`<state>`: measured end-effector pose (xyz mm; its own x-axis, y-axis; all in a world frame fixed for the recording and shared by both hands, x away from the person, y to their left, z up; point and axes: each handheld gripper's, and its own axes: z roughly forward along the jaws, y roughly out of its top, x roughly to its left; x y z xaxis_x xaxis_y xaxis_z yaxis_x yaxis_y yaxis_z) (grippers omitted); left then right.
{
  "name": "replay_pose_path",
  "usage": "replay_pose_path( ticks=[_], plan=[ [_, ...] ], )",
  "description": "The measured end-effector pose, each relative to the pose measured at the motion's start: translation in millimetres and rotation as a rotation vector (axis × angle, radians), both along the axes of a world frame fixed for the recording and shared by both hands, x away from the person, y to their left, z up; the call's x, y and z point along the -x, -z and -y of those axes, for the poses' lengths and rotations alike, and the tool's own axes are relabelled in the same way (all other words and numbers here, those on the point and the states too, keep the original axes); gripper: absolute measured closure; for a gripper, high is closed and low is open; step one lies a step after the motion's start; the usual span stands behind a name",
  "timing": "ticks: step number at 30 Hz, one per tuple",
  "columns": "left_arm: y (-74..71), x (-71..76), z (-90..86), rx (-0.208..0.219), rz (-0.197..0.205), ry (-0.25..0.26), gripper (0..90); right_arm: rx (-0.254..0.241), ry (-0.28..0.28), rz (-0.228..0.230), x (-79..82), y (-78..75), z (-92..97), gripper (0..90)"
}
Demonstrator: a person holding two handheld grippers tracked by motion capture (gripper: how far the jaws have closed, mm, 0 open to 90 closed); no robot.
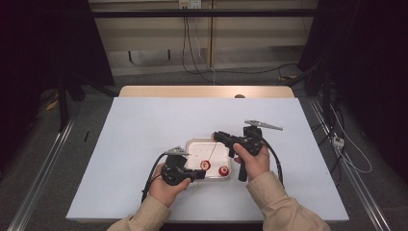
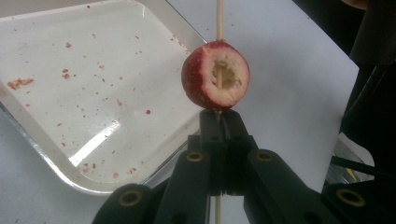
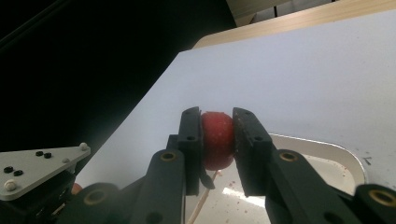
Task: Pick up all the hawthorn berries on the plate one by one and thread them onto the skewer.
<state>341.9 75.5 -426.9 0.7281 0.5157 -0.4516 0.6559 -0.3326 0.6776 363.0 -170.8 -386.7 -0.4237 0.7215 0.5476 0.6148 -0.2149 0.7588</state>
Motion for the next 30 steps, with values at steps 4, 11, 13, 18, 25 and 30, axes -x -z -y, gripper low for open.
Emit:
replay_pose_path(
  ticks=[4,11,13,18,25,30],
  plan=[
    [-0.6,0.4,-0.3,0.004,-0.003,-0.007,89.6,-0.009,0.001,0.002,0.6,1.0,-1.6,74.6],
    [0.3,0.5,-1.5,0.033,-0.001,-0.037,89.7,-0.024,0.012,0.013,1.9,1.4,-2.6,74.6],
    [0.0,-0.4,-3.0,0.035,0.004,-0.042,89.7,-0.04,0.018,0.016,2.8,2.0,-1.9,74.5],
    [-2.2,2.5,-2.2,0.052,0.043,-0.071,89.6,-0.083,0.038,0.008,4.8,4.4,1.4,74.5],
    [-1.8,-0.8,-2.5,0.059,0.03,-0.087,89.7,-0.04,-0.004,0.001,8.6,9.4,-11.5,74.6],
    [-1.2,-1.4,-3.5,0.058,0.032,-0.094,89.7,-0.036,-0.007,0.007,9.3,11.4,-13.1,74.6]
  ],
)
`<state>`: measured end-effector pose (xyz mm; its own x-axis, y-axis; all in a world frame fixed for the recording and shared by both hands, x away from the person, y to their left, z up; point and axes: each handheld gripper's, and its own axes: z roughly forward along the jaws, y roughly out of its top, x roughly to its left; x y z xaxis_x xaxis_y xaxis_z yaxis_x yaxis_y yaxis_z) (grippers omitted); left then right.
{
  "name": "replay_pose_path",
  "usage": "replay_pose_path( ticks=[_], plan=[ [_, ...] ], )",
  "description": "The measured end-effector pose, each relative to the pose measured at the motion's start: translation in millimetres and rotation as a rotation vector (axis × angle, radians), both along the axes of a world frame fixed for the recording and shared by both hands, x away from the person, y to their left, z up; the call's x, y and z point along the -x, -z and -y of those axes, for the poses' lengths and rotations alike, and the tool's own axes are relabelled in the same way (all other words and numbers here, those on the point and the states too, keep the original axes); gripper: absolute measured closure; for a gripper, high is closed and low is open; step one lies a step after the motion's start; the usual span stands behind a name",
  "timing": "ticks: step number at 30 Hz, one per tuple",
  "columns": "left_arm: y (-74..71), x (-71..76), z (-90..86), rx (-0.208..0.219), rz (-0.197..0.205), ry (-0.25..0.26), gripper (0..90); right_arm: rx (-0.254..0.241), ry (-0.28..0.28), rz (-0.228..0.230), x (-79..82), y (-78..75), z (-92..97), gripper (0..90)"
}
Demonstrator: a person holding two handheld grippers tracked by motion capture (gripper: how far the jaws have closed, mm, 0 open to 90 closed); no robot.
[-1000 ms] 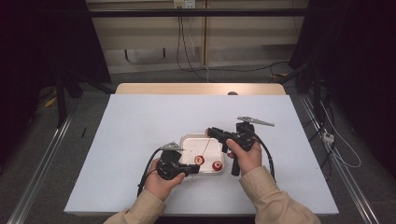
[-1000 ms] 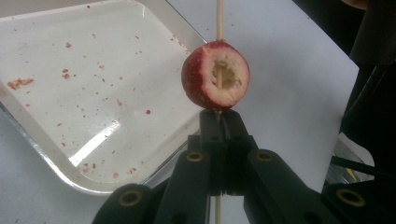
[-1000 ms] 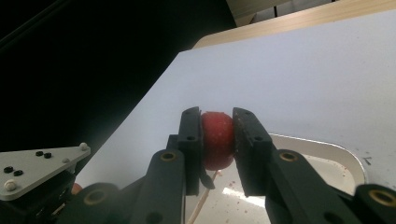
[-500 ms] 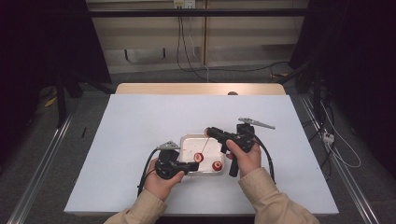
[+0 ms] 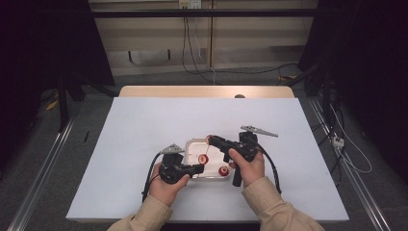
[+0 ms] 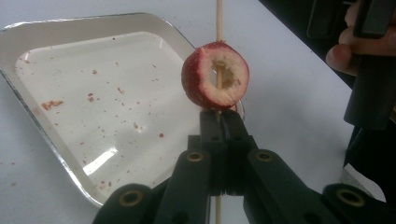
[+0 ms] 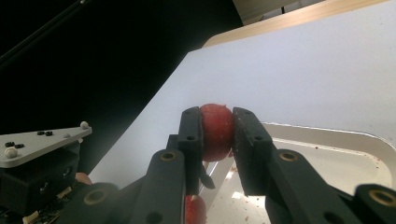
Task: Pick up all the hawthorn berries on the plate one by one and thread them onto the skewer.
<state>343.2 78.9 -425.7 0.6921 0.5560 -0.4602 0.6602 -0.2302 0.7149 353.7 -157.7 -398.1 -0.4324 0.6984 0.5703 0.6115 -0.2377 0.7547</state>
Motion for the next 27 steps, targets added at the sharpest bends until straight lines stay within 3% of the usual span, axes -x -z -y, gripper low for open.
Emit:
replay_pose_path(
  ticks=[7,20,24,25,27],
  plan=[
    [1.1,-0.7,-0.1,0.008,0.002,-0.014,89.8,-0.002,-0.007,-0.013,1.6,3.7,-1.8,74.7],
    [2.2,-3.8,-1.0,0.015,-0.008,-0.007,89.8,0.019,-0.029,0.011,5.7,5.9,-5.4,74.9],
    [2.7,-4.1,-1.3,0.012,-0.013,-0.006,89.9,0.011,-0.039,-0.004,5.1,7.5,-5.1,75.0],
    [2.1,-4.3,-1.8,0.031,-0.001,-0.008,89.9,0.012,-0.042,-0.004,5.4,7.4,-4.8,75.1],
    [-1.2,-6.9,-1.9,0.011,-0.003,-0.007,90.0,0.002,-0.074,-0.028,7.3,10.4,-7.9,75.1]
  ],
)
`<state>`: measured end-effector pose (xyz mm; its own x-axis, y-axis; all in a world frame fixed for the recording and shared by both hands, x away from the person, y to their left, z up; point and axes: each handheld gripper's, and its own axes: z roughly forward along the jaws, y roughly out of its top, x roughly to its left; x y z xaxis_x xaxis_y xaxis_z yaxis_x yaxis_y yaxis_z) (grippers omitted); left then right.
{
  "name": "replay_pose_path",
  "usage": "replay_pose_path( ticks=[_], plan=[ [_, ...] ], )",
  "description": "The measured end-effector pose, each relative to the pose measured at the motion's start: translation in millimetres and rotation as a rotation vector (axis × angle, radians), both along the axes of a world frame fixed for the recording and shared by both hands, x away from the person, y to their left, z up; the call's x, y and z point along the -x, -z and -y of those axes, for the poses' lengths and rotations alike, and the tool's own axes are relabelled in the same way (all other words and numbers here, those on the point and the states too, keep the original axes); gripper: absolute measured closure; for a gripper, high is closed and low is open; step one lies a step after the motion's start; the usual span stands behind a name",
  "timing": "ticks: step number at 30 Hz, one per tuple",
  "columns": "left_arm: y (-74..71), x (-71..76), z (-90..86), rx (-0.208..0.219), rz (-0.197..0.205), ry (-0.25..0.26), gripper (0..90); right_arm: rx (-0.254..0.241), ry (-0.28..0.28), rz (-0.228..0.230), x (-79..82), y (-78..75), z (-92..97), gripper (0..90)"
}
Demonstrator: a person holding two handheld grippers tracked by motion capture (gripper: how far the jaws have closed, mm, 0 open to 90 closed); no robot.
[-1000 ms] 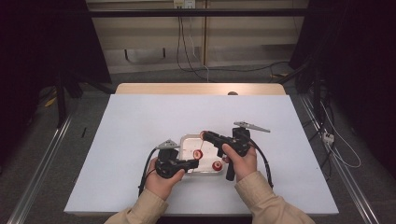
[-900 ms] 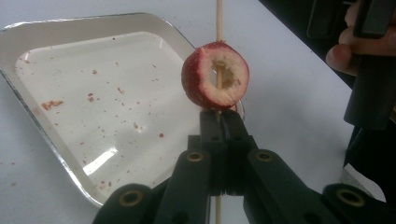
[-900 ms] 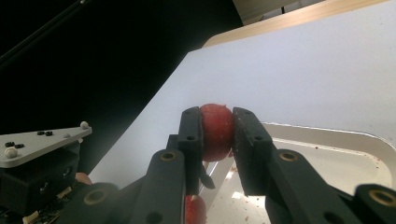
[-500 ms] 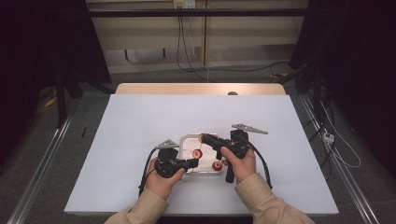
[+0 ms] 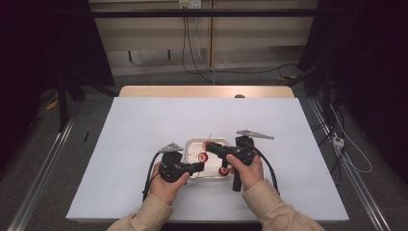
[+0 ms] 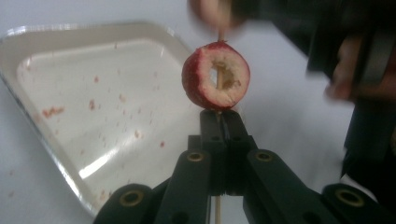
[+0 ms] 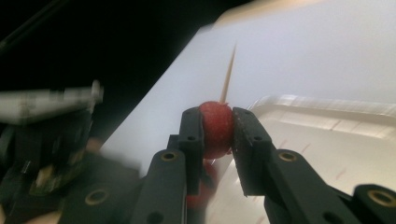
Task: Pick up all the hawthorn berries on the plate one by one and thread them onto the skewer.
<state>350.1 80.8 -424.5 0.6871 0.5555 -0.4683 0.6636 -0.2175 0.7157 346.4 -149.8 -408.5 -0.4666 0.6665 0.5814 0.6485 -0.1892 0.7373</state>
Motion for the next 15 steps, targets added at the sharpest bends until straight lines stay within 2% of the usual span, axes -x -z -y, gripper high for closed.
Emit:
replay_pose_path(
  ticks=[1,3,6,9,11,15],
  plan=[
    [2.4,0.2,0.9,0.023,-0.005,0.003,90.0,0.014,0.008,0.015,1.4,-0.2,-1.3,75.1],
    [3.1,1.2,3.5,0.019,-0.004,-0.003,89.9,0.043,-0.003,0.003,-0.7,-3.9,0.1,75.0],
    [2.4,-0.3,-0.7,0.029,-0.012,-0.012,89.9,0.004,-0.009,0.0,-4.1,0.2,0.9,74.1],
    [2.3,-0.4,-1.4,0.021,-0.003,-0.008,89.8,0.011,-0.016,0.011,-4.0,0.3,0.5,68.0],
    [2.9,0.3,0.6,0.013,-0.004,0.002,89.8,0.019,0.001,0.018,-4.3,-0.8,0.8,59.0],
    [2.9,1.7,2.2,0.008,0.0,0.007,89.7,0.018,0.021,0.019,-5.5,-1.6,4.0,52.8]
  ],
)
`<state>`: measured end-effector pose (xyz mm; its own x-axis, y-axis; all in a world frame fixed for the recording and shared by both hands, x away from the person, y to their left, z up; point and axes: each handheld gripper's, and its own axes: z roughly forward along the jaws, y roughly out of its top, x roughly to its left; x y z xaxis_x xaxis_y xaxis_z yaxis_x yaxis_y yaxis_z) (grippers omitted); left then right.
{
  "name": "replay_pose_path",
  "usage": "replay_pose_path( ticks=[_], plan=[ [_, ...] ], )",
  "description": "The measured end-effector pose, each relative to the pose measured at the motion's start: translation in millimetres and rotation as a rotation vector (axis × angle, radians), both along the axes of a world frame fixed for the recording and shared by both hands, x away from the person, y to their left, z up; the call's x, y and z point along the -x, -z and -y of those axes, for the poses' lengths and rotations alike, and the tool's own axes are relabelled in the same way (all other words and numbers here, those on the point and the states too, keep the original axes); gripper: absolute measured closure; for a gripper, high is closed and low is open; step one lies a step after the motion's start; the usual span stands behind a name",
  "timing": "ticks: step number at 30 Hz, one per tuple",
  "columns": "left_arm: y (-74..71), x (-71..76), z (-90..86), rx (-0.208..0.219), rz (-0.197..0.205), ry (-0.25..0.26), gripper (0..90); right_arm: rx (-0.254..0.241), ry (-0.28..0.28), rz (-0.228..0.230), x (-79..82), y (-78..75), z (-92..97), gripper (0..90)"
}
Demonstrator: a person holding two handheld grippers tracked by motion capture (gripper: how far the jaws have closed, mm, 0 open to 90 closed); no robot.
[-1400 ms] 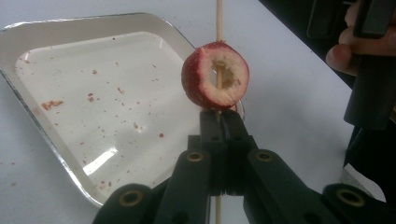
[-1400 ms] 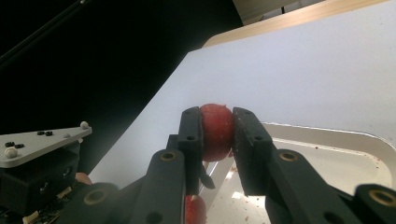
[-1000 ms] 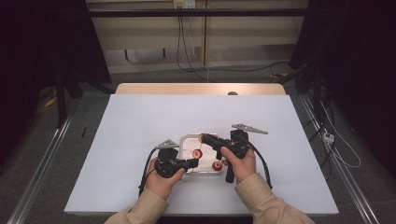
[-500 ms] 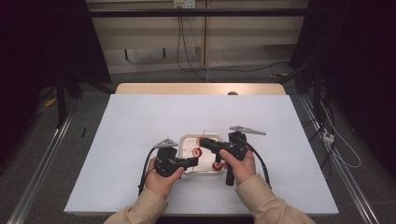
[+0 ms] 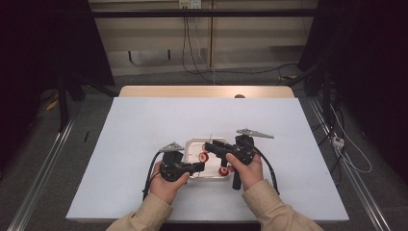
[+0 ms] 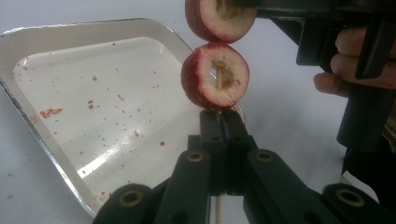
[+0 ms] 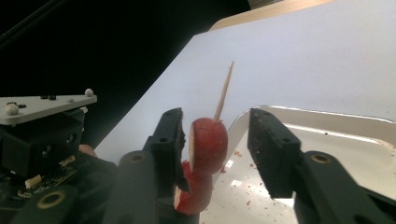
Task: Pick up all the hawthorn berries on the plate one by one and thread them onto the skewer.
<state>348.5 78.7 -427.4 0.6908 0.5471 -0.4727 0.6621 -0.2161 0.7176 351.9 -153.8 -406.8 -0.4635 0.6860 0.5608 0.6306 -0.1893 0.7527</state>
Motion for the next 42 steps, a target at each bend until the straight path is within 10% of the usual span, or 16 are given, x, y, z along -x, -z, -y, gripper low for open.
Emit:
replay_pose_path(
  ticks=[17,25,29,42],
  plan=[
    [0.4,-0.9,-3.9,-0.012,0.008,-0.005,89.6,0.045,-0.003,0.037,0.1,-2.0,12.7,31.1],
    [-0.4,1.1,0.4,-0.002,0.015,0.016,89.5,0.047,-0.04,-0.002,0.3,1.1,-0.5,47.7],
    [-0.5,0.9,-0.1,0.007,0.019,0.021,89.4,0.021,-0.054,0.0,-0.6,1.7,-2.2,72.6],
    [4.4,1.0,0.5,0.01,-0.023,0.056,88.8,-0.031,-0.029,0.009,-3.3,-3.2,5.4,74.6]
  ],
)
